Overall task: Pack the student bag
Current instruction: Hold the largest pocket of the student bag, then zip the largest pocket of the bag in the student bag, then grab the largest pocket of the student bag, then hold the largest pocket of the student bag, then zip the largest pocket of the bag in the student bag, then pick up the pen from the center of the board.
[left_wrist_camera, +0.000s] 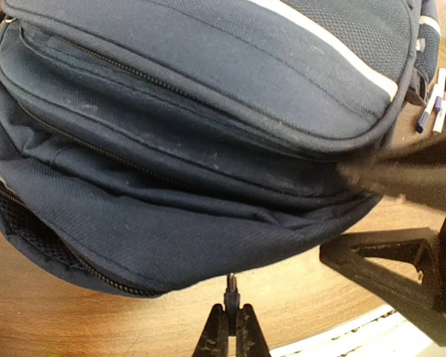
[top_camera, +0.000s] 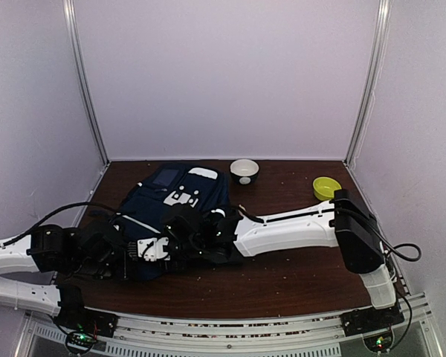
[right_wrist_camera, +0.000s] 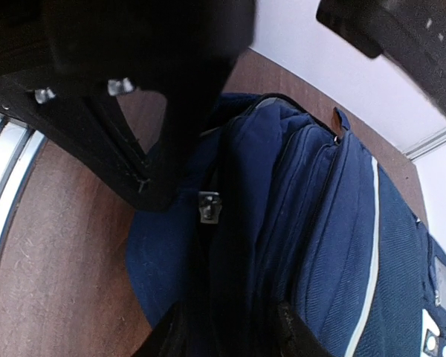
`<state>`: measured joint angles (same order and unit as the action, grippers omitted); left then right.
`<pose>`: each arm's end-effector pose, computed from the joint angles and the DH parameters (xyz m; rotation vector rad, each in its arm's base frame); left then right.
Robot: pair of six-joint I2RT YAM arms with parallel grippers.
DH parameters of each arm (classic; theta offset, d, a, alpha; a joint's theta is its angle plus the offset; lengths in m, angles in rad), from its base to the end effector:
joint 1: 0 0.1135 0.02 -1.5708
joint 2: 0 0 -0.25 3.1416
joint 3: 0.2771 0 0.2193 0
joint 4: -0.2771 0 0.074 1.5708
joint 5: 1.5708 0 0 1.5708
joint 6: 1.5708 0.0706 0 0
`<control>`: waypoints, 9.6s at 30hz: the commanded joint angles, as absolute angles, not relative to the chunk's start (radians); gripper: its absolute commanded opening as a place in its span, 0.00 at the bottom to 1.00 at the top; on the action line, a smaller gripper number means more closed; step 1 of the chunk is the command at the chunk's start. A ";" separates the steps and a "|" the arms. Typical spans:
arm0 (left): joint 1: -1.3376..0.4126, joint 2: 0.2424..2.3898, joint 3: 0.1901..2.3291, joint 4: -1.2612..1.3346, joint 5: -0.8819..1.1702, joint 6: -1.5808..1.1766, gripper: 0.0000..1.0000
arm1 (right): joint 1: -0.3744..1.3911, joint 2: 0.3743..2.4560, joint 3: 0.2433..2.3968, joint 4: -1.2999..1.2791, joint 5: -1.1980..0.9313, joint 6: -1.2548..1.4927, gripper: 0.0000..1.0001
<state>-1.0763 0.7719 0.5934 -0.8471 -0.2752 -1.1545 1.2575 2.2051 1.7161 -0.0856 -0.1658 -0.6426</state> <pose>0.0799 -0.1077 0.1881 -0.2035 2.6105 -0.4976 0.1440 0.4822 0.1907 -1.8328 1.1893 0.5321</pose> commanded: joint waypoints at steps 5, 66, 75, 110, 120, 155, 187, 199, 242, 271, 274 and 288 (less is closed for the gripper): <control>-1.061 0.770 0.594 -0.824 -0.298 -1.168 0.00 | 1.245 2.188 1.698 -0.157 -0.216 -0.635 0.00; -0.841 1.196 0.659 -0.428 0.266 -0.877 0.43 | 1.003 1.714 1.322 -0.488 -0.538 -0.780 0.35; -0.841 1.247 0.624 -0.286 0.337 -0.904 0.34 | 1.004 1.760 1.344 -0.453 -0.530 -0.761 0.35; -0.841 1.214 0.847 -0.905 0.001 -0.697 0.00 | 1.086 1.951 1.453 -0.354 -0.352 -0.756 0.00; -0.807 1.201 0.822 -1.022 -0.091 -0.735 0.00 | 1.026 1.801 1.266 -0.322 -0.320 -0.794 0.00; -0.294 1.532 1.016 -0.834 -0.098 -0.391 0.00 | 1.053 1.758 1.222 -0.325 -0.362 -0.818 0.00; -0.197 1.707 1.173 -0.764 -0.146 -0.284 0.00 | 1.068 1.792 1.244 -0.334 -0.370 -0.818 0.00; -0.198 1.463 1.076 -0.855 -0.090 -0.315 0.47 | 1.060 1.756 1.312 -0.355 -0.385 -0.695 0.26; -0.527 1.264 1.077 -0.321 0.096 -0.025 0.61 | 0.663 1.877 1.336 -0.772 -0.128 -1.110 0.27; -0.528 1.301 1.100 -0.342 0.072 -0.026 0.61 | 0.702 1.975 1.393 -0.893 -0.103 -1.157 0.18; -0.529 1.296 1.099 -0.342 0.079 -0.026 0.61 | 0.716 1.993 1.393 -0.883 -0.080 -1.158 0.17; -0.528 1.279 1.095 -0.342 0.084 -0.028 0.61 | 0.766 2.034 1.385 -0.855 -0.015 -1.169 0.23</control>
<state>-0.5255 1.3052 1.0718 -0.3679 0.0692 -0.0280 0.7601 2.0029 1.3979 -0.8490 -0.0364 -1.1576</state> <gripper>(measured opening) 0.608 0.222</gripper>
